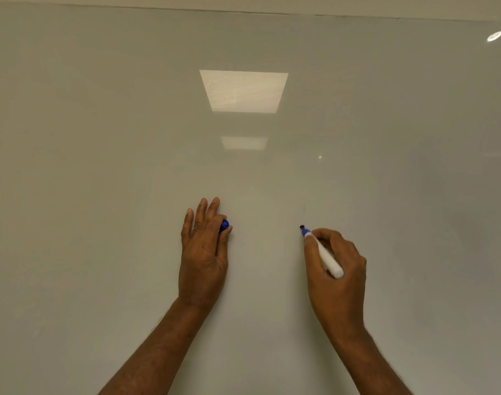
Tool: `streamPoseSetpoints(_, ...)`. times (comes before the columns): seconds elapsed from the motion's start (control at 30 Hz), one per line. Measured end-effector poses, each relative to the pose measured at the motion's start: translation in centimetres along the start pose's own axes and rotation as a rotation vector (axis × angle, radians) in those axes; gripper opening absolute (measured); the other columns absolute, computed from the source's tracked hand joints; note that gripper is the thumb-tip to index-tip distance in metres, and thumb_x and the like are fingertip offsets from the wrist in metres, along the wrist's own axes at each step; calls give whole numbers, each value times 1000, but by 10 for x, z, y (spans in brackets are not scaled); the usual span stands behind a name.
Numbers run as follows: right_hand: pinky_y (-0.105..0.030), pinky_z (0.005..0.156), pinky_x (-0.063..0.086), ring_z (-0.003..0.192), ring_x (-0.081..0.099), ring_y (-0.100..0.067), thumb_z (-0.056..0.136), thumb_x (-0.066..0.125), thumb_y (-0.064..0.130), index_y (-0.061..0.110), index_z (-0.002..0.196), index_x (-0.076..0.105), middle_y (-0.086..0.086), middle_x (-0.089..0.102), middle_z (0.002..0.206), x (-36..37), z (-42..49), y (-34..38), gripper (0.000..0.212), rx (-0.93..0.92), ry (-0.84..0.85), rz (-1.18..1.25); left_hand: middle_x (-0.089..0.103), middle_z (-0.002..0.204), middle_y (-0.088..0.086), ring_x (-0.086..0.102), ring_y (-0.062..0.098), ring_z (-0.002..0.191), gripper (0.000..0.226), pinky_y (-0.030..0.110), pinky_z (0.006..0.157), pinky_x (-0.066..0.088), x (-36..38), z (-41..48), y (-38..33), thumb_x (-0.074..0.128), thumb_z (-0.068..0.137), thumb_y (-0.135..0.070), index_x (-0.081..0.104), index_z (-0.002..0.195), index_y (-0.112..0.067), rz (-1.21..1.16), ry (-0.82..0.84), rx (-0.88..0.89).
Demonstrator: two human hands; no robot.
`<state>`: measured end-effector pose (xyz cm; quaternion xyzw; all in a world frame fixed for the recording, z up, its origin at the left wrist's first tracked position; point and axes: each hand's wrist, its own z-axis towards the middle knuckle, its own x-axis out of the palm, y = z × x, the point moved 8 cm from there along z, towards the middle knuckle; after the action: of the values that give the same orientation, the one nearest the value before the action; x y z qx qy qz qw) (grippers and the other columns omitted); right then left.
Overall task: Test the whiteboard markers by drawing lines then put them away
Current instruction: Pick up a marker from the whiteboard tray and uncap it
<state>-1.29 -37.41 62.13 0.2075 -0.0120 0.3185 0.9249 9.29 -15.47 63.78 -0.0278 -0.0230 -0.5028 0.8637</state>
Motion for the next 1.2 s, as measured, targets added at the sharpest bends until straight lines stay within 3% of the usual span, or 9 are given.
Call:
streamPoseSetpoints(0.23, -47, 72, 55, 88, 62, -19, 87, 49, 61, 34, 97, 68, 16, 66, 90, -20, -51, -21, 35, 80, 59, -91, 49, 154, 9, 33, 20, 152, 30, 49, 126, 23, 0, 0, -1, 50, 106, -20, 63, 127, -2, 16, -6, 16)
streamPoseSetpoints(0.47, -44, 81, 54, 94, 66, -13, 93, 62, 39, 17, 114, 71, 5, 69, 100, -28, 15, 9, 31, -92, -45, -26, 52, 151, 11, 36, 22, 150, 33, 50, 125, 25, -2, -1, -3, 53, 104, -19, 65, 128, -1, 33, -32, 46)
streamPoseSetpoints(0.6, -46, 86, 51, 99, 64, -18, 93, 61, 40, 18, 118, 70, 3, 69, 103, -16, 35, 5, 34, -130, -35, -70, 55, 148, 11, 39, 25, 149, 33, 53, 123, 28, -3, -1, -4, 59, 101, -17, 66, 130, -2, 55, -50, 80)
streamPoseSetpoints(0.93, -47, 85, 52, 103, 63, -28, 92, 56, 49, 24, 117, 70, 4, 68, 109, -22, 9, -20, 38, -76, 34, -130, 61, 141, 9, 42, 28, 147, 35, 57, 121, 29, -5, -1, -1, 66, 98, -20, 67, 130, -8, 74, -99, 89)
streamPoseSetpoints(1.2, -50, 83, 52, 99, 65, -28, 88, 60, 45, 15, 113, 74, -4, 68, 109, -38, -37, -40, 42, -74, 30, -253, 62, 140, 9, 39, 29, 148, 35, 59, 122, 25, -8, 1, 0, 65, 97, -27, 69, 128, -11, 79, -105, 60)
